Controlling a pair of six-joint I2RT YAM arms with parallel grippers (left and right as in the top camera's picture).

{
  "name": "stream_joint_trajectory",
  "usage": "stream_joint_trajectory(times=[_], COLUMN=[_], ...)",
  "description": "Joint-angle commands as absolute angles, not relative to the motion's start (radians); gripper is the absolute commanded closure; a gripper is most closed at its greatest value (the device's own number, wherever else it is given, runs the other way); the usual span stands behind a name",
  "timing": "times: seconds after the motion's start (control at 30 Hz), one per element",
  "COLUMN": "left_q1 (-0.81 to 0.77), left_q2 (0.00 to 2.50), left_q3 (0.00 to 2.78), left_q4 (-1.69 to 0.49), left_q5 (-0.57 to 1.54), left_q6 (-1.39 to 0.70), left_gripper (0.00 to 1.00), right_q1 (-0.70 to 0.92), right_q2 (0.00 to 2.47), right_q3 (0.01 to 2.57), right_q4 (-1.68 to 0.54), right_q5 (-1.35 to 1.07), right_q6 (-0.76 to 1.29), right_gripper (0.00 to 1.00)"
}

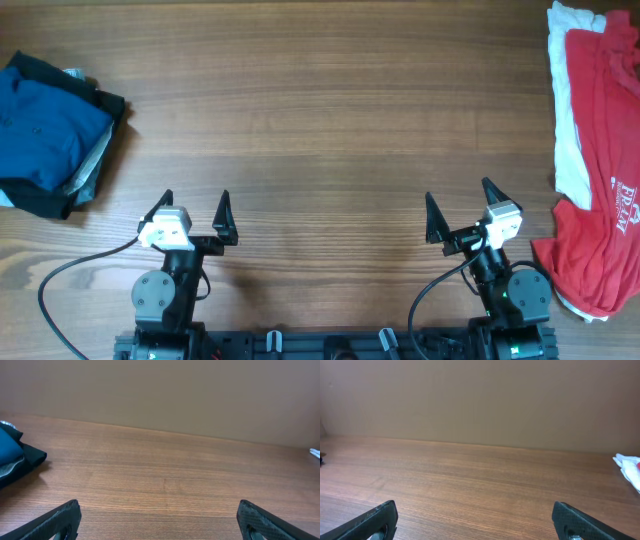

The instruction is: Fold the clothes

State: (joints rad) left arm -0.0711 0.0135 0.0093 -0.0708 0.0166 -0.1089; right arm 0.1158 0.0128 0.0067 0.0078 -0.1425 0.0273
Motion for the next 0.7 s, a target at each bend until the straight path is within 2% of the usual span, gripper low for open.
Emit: stream_joint_trajectory(times=[0.0, 0.3, 0.4, 0.67], left_q1=[-0.076, -0.076, -0.076, -0.076], left_q2=[0.003, 0.003, 0.005, 0.128], left_q3=[0.006, 0.006, 0.018, 0.270], left_q4=[-0.075, -0.072, -0.081, -0.376], left_q5=[0.036, 0.037, 0.049, 0.052], left_q6=[-0.093, -0.094, -0.120, -0.128], left_gripper=[0.00, 0.00, 0.00, 0.00], right_q1=[0.110, 0.110, 0.110, 0.110], right_q2=[0.004, 0.006, 0.019, 0.180], right_q3=[0.005, 0.006, 0.043, 0.331], right_q4=[0.013, 0.013, -0.051, -0.358], right_q5=[-0.162, -0.170, -0.152, -0.065], right_q6=[0.015, 0.112, 0.111, 0.111], right_gripper=[0.00, 0.00, 0.00, 0.00])
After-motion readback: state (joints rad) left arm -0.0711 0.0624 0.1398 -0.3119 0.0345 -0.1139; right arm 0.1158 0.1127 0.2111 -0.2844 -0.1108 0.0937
